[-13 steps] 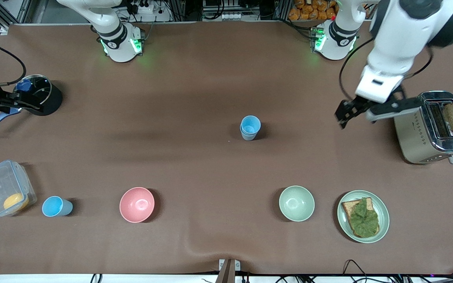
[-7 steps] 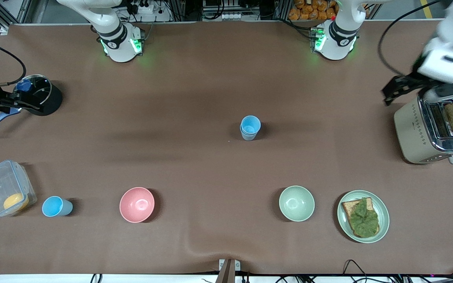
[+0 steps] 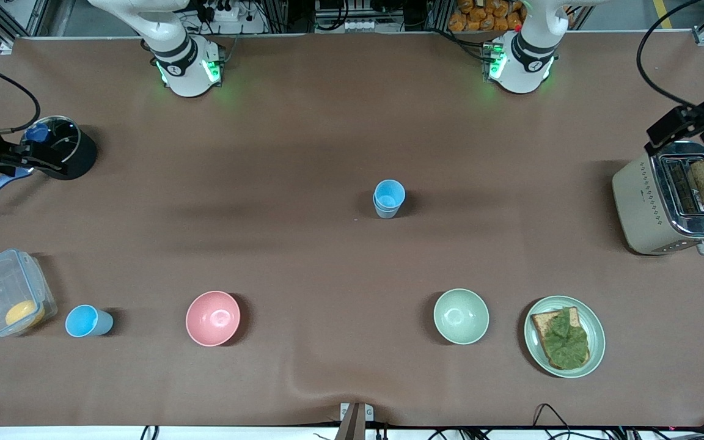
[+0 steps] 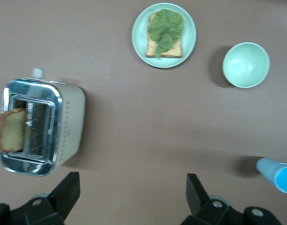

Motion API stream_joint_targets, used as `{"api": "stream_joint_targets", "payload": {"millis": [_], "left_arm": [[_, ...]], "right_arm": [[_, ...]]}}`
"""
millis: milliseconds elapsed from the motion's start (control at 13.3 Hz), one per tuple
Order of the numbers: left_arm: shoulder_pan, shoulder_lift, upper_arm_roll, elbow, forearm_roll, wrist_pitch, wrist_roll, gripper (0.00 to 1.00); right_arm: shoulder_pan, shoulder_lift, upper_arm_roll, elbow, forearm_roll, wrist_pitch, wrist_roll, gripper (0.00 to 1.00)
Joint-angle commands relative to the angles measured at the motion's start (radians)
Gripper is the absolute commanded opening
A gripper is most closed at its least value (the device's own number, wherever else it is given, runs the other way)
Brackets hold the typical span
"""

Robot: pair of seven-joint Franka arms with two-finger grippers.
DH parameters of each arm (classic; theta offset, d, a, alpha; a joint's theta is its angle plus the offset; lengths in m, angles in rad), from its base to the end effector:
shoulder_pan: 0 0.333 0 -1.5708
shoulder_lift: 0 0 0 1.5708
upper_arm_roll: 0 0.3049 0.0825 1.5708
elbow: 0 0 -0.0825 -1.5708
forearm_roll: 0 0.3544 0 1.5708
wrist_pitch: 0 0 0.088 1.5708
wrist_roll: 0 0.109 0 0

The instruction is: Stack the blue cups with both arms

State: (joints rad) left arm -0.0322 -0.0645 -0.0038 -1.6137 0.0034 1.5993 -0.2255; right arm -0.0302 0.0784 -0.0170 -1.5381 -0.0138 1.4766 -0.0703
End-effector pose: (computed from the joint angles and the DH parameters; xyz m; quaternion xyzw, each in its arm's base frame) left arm 0.5082 -0.0180 0.6283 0.9952 0.0946 0.0251 0.0015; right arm 0.5352 -0.0265 0.5765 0.9975 0.0113 -0.0702 0.0034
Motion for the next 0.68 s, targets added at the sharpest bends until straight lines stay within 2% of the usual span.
{"api": "stream_joint_targets", "payload": {"millis": [0,603], "left_arm": [[-0.003,0.031,0.015,0.044,-0.060,-0.032,0.002,1.00],[0.003,0.034,0.015,0.043,-0.065,-0.038,-0.005,1.00]], "right_arm": [[-0.023,0.003,0.017,0.010,-0.011,-0.010,-0.011,1.00],[-0.025,0.003,0.017,0.010,-0.011,-0.010,-0.013,1.00]]}}
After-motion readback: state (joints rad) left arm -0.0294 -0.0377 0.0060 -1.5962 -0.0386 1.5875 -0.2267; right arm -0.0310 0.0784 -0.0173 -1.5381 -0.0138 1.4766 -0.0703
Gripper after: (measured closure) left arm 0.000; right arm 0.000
